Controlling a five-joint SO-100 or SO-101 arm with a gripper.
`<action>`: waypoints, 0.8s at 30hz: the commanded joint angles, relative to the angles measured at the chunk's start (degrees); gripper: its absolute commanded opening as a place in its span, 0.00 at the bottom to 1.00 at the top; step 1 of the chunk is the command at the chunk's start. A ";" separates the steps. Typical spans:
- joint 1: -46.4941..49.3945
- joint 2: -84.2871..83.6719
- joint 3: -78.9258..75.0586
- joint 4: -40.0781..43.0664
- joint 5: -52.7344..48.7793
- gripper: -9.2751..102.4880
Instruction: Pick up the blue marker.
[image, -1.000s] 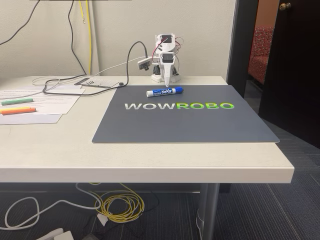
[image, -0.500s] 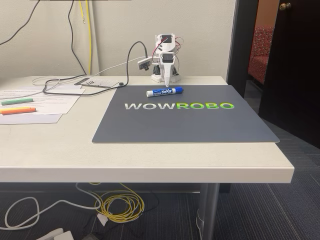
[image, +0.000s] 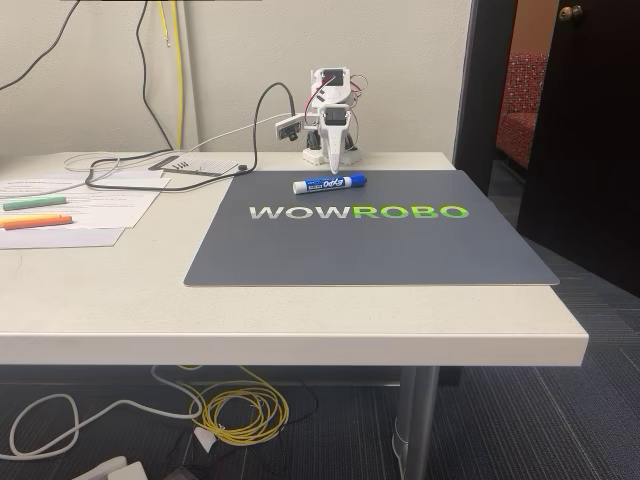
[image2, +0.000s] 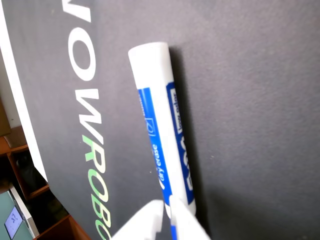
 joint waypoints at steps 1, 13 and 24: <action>-0.18 3.43 -0.09 -0.44 -0.35 0.08; 2.11 1.67 -10.02 5.01 -3.43 0.08; 5.10 -32.17 -39.99 14.15 -7.91 0.09</action>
